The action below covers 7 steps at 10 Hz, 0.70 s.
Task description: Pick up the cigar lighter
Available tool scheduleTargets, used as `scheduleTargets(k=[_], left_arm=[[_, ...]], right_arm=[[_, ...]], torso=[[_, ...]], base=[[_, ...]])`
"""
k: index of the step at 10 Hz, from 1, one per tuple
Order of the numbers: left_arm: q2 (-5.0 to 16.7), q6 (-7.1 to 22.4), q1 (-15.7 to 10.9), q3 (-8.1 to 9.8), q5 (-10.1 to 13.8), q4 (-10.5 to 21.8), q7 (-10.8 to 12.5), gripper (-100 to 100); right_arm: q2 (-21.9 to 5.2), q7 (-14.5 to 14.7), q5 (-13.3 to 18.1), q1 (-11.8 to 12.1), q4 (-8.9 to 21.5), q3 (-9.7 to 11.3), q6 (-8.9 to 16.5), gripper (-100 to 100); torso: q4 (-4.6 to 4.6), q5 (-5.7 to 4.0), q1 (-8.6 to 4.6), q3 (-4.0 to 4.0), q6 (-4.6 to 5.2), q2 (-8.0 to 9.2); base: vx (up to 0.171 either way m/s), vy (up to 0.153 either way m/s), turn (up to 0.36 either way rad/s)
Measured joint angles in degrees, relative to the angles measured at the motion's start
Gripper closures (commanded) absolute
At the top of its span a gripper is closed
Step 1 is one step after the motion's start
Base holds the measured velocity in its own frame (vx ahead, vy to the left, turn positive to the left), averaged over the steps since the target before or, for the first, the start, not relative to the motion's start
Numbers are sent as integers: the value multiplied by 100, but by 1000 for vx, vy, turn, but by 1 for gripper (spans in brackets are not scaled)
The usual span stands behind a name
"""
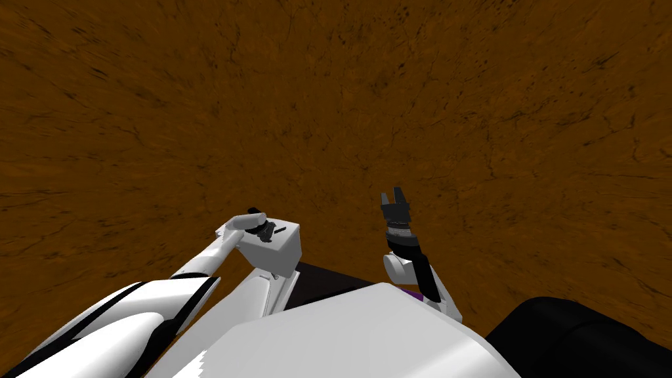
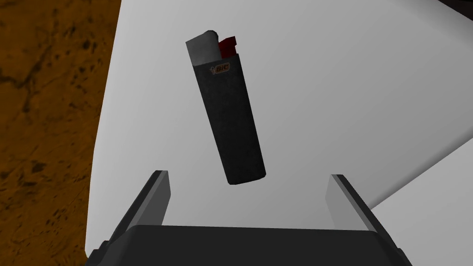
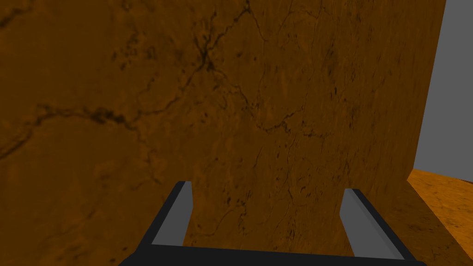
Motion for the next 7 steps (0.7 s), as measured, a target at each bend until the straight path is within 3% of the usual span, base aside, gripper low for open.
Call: scheduleTargets(k=[7], left_arm=[[58,524,-574,-78,158,880,-72,-100]], right_arm=[[0,0,0,0,0,0,0,0]], torso=[[0,1,2,0,-1,1]], base=[[15,-21,-14]])
